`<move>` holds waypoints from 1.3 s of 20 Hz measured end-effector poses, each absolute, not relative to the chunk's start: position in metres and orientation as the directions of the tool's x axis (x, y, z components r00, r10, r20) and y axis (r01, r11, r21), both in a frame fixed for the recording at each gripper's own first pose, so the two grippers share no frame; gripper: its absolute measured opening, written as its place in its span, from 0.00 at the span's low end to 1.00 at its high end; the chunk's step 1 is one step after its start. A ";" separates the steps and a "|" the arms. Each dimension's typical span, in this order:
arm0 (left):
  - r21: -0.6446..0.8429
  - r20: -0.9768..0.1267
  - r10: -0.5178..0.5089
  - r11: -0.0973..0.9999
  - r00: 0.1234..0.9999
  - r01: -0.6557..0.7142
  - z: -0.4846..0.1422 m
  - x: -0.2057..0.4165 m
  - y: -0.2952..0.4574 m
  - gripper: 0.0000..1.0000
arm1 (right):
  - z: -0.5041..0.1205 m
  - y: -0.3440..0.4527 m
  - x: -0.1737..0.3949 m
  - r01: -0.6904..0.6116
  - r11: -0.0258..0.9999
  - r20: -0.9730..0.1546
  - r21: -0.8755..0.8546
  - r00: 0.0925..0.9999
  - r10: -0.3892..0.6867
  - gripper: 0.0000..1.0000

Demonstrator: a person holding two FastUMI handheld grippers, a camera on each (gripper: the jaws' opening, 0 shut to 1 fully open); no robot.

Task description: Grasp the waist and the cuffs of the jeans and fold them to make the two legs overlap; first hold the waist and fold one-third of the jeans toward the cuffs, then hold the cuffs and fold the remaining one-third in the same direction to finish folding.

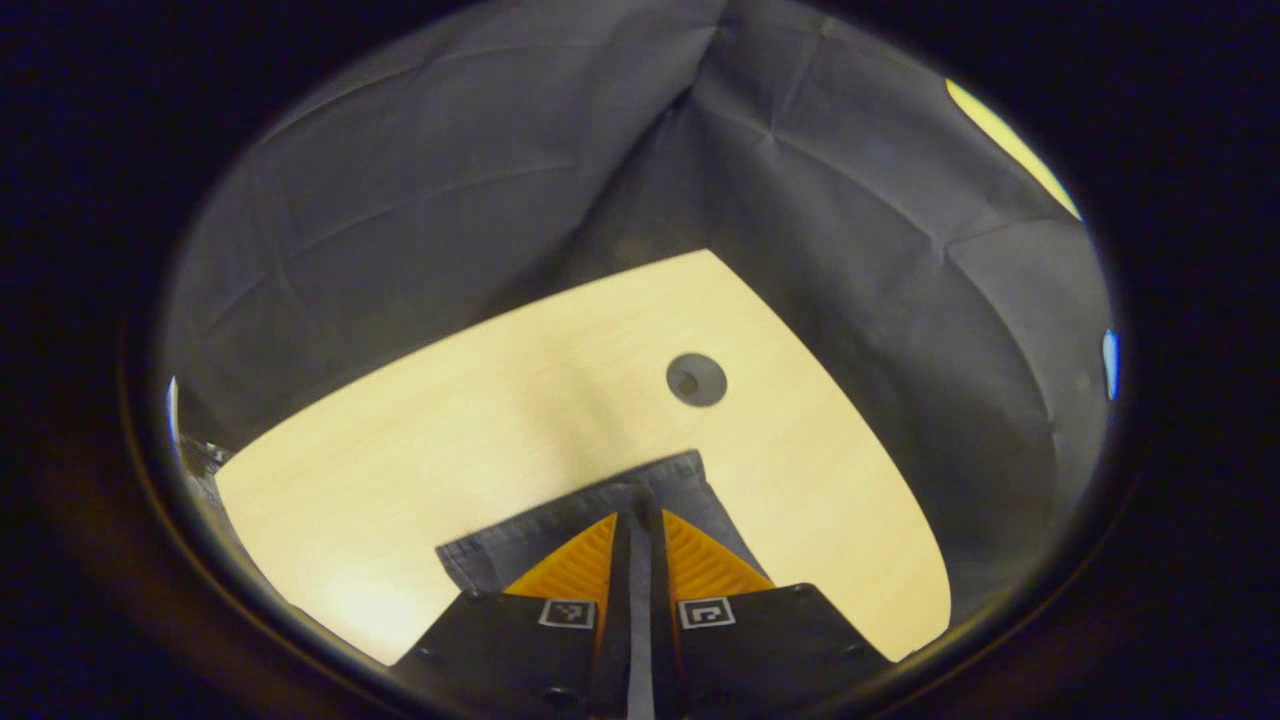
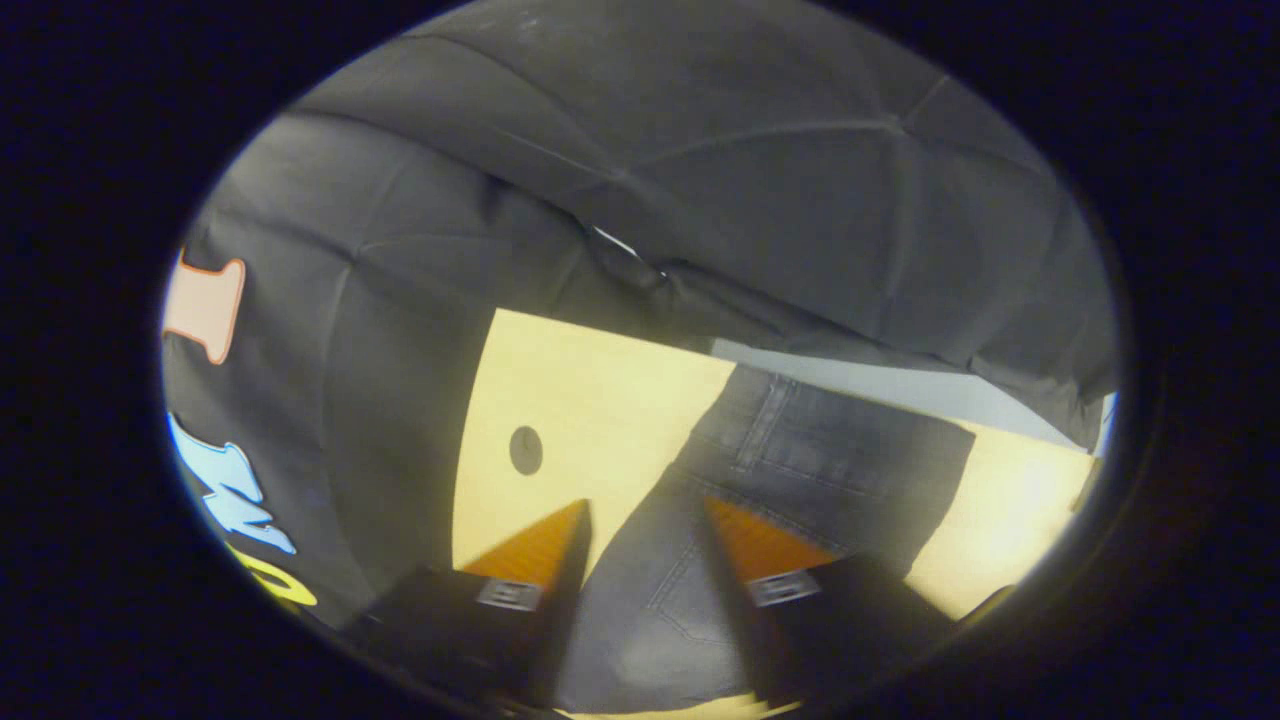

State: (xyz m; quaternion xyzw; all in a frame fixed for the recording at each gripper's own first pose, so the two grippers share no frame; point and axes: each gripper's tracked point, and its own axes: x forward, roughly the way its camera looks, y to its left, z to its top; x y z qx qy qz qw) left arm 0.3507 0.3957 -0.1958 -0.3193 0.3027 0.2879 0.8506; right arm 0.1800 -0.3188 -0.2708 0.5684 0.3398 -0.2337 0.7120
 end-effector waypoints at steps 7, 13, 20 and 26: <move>-0.495 -0.690 0.136 0.628 0.711 -0.601 -0.156 0.354 0.344 0.17 | -0.258 -0.310 0.112 0.720 0.297 -0.768 0.627 0.636 0.081 0.83; -0.526 -0.729 -0.053 0.681 0.683 -0.509 -0.147 0.305 0.262 0.19 | -0.279 -0.287 0.052 0.747 0.136 -0.759 0.651 0.634 0.147 0.84; -0.436 -0.782 -0.088 0.784 0.617 -0.441 -0.162 0.244 0.231 1.00 | -0.328 -0.285 0.072 0.784 0.150 -0.798 0.603 0.597 0.087 0.83; -0.414 -0.777 -0.049 0.790 0.627 -0.452 -0.149 0.235 0.245 0.98 | -0.354 -0.298 0.056 0.839 0.096 -0.843 0.535 0.525 0.112 0.59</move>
